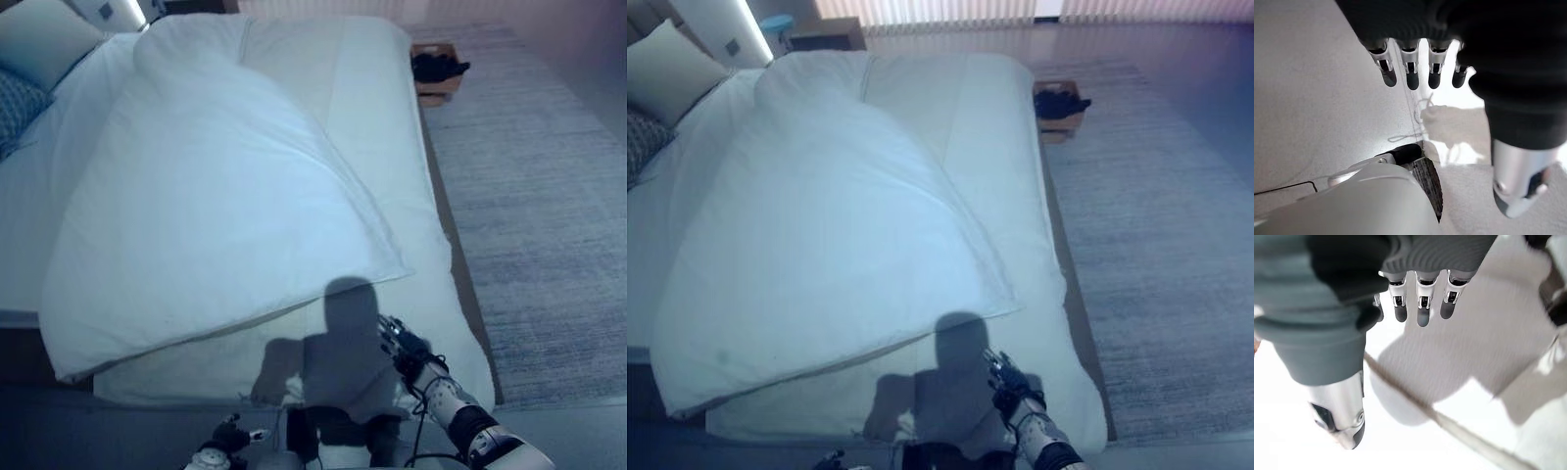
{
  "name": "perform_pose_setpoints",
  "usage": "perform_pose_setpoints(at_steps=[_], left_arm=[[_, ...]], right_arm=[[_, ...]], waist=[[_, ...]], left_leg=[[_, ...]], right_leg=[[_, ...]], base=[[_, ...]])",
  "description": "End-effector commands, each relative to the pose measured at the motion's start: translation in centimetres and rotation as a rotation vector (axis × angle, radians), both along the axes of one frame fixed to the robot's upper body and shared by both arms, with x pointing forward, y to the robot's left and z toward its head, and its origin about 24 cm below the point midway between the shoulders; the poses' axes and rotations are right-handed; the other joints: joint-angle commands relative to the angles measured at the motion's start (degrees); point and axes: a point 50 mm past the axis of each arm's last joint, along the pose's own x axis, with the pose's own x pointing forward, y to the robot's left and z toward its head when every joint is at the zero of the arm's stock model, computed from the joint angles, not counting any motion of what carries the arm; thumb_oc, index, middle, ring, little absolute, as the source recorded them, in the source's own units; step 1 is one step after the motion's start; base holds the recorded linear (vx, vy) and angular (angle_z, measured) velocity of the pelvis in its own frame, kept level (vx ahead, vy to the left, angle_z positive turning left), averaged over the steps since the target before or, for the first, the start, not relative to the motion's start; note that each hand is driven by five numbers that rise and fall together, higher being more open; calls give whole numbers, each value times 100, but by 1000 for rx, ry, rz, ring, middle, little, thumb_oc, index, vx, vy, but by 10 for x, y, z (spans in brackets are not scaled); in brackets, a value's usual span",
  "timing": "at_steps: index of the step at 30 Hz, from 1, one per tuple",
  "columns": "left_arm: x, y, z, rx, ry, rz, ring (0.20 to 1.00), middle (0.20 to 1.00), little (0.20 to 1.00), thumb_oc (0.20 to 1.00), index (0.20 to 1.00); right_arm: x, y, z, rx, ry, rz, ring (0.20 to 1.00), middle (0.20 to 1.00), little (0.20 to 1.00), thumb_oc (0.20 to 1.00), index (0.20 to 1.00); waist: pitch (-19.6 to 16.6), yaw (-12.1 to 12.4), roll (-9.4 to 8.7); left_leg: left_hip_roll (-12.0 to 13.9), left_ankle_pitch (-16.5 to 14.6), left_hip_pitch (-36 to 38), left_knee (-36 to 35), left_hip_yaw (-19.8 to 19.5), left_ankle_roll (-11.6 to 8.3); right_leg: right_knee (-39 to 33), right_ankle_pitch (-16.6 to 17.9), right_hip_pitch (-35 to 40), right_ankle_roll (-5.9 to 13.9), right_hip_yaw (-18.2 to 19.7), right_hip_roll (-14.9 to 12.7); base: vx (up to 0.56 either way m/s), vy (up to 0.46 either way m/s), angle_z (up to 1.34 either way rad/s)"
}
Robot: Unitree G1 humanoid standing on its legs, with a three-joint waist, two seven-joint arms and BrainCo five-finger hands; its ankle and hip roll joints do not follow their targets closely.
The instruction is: Make the bed
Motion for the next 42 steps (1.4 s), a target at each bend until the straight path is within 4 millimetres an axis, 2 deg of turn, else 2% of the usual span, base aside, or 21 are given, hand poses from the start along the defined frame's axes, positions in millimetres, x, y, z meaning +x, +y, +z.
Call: perform_pose_setpoints(at_steps=[1, 4, 12, 17, 18, 19, 21, 22, 23, 27, 31, 32, 33, 34, 35, 36, 37, 38, 39, 41, 42], left_arm=[[20, 1, 7, 23, -47, 18, 1000, 1000, 1000, 1000, 1000], [32, -5, 12, 8, -88, 9, 1000, 1000, 1000, 1000, 1000], [54, -23, 24, -55, -193, 9, 1000, 1000, 1000, 1000, 1000], [67, -34, 33, -85, -262, -13, 1000, 1000, 1000, 1000, 1000], [68, -34, 33, -85, -263, -13, 1000, 1000, 1000, 1000, 1000], [72, -35, 36, -87, -282, -23, 1000, 1000, 1000, 1000, 1000], [76, -39, 40, -103, -309, -27, 1000, 1000, 1000, 1000, 1000], [77, -39, 40, -103, -310, -27, 1000, 1000, 1000, 1000, 1000], [82, -42, 45, -112, -334, -37, 1000, 1000, 1000, 1000, 1000], [90, -47, 51, -125, -370, -52, 1000, 1000, 1000, 1000, 1000], [99, -52, 61, -151, -423, -60, 1000, 1000, 1000, 1000, 1000], [102, -54, 65, -165, -446, -58, 1000, 1000, 1000, 1000, 1000], [103, -54, 65, -165, -447, -58, 1000, 1000, 1000, 1000, 1000], [106, -57, 69, -188, -472, -53, 1000, 1000, 1000, 1000, 1000], [115, -66, 83, -278, -544, -31, 1000, 1000, 1000, 1000, 1000], [114, -66, 83, -278, -544, -30, 1000, 1000, 1000, 1000, 1000], [120, -78, 98, -405, -607, -5, 1000, 1000, 1000, 1000, 1000], [120, -78, 98, -405, -607, -5, 1000, 1000, 1000, 1000, 1000], [125, -92, 118, -558, -676, 9, 1000, 1000, 1000, 1000, 1000], [129, -104, 141, -703, -737, 11, 1000, 1000, 1000, 1000, 1000], [128, -103, 140, -703, -735, 13, 1000, 1000, 1000, 1000, 1000]], right_arm=[[28, 29, 35, 113, -133, -35, 1000, 1000, 1000, 1000, 1000], [53, 32, 59, 131, -182, -89, 1000, 1000, 1000, 1000, 1000], [91, 29, 107, 230, -272, -239, 1000, 1000, 1000, 1000, 1000], [121, 16, 169, 282, -435, -338, 1000, 1000, 1000, 1000, 1000], [121, 16, 170, 283, -436, -338, 1000, 1000, 1000, 1000, 1000], [129, 9, 193, 277, -495, -360, 1000, 1000, 1000, 1000, 1000], [135, 3, 214, 279, -552, -385, 1000, 1000, 1000, 1000, 1000], [135, 2, 214, 279, -553, -385, 1000, 1000, 1000, 1000, 1000], [139, -5, 234, 274, -603, -405, 1000, 1000, 1000, 1000, 1000], [143, -14, 256, 272, -654, -431, 1000, 1000, 1000, 1000, 1000], [147, -19, 293, 246, -738, -435, 1000, 1000, 1000, 1000, 1000], [148, -20, 297, 237, -750, -438, 595, 595, 595, 595, 595], [148, -20, 298, 237, -750, -438, 595, 595, 595, 595, 595], [147, -21, 302, 238, -764, -442, 200, 200, 200, 200, 200], [146, -23, 311, 223, -797, -452, 200, 200, 200, 200, 200], [146, -23, 311, 223, -797, -453, 200, 200, 200, 200, 200], [145, -20, 315, 210, -822, -446, 200, 200, 200, 200, 200], [145, -20, 315, 210, -822, -446, 200, 200, 200, 200, 200], [142, -14, 320, 154, -863, -417, 200, 200, 200, 200, 200], [136, -1, 324, 81, -914, -367, 200, 200, 200, 200, 200], [136, -1, 323, 80, -912, -368, 200, 200, 200, 200, 200]], waist=[[321, 190, -266], [506, 330, -216], [825, 583, -106], [1100, 757, -29], [1097, 759, -31], [1185, 809, -11], [1265, 843, 20], [1263, 844, 20], [1338, 874, 36], [1423, 923, 52], [1459, 971, 76], [1459, 977, 92], [1459, 976, 93], [1459, 979, 107], [1459, 975, 131], [1459, 974, 131], [1459, 942, 117], [1459, 942, 116], [1459, 888, 97], [1459, 805, 70], [1459, 804, 68]], left_leg=[[-386, 73, -265, -43, -64, 167], [-401, 175, -573, -43, -164, 147], [-437, 292, -1114, -43, -323, 110], [-437, 353, -1554, -43, -402, 100], [-437, 355, -1564, -43, -403, 100], [-447, 390, -1725, -43, -434, 97], [-472, 422, -1883, -43, -454, 93], [-472, 424, -1892, -43, -455, 94], [-480, 442, -2026, -43, -487, 89], [-500, 467, -2180, -43, -532, 93], [-528, 487, -2452, -35, -608, 101], [-530, 495, -2503, -37, -614, 99], [-530, 497, -2509, -36, -616, 98], [-537, 504, -2533, -39, -621, 93], [-551, 509, -2567, -43, -633, 87], [-551, 510, -2567, -43, -635, 88], [-557, 506, -2566, -43, -639, 93], [-557, 506, -2565, -43, -640, 93], [-557, 495, -2523, -43, -621, 97], [-566, 480, -2456, -43, -606, 108], [-566, 478, -2447, -43, -605, 109]], right_leg=[[27, 84, 285, 375, 26, -193], [27, 119, 64, 389, -105, -223], [27, 180, -340, 408, -280, -293], [27, 232, -704, 420, -331, -322], [27, 233, -713, 419, -331, -322], [32, 264, -837, 424, -354, -330], [36, 291, -968, 431, -389, -340], [37, 292, -977, 431, -390, -340], [44, 312, -1099, 437, -403, -350], [58, 328, -1226, 446, -456, -352], [50, 361, -1470, 451, -464, -360], [50, 368, -1522, 452, -474, -369], [52, 369, -1528, 451, -476, -369], [48, 374, -1550, 455, -476, -372], [38, 391, -1585, 469, -469, -379], [38, 391, -1585, 469, -470, -379], [35, 402, -1588, 479, -457, -375], [35, 402, -1587, 479, -457, -375], [35, 410, -1565, 482, -451, -383], [32, 420, -1516, 486, -417, -384], [32, 418, -1507, 487, -417, -384]], base=[[4, 0, 19], [-2, 4, 13], [-2, 14, 22], [-2, 25, 13], [-11, 8, 10], [-12, 7, 8], [-12, 23, 11], [0, 26, 15], [5, 12, 11], [14, 3, 12], [17, 4, 10], [10, 8, 5], [11, 10, 3], [0, 0, 0], [0, 0, 0], [14, 34, 5], [4, 24, 7], [5, 42, 10], [-3, 31, 7], [-4, 40, 4], [-6, 58, -1]])
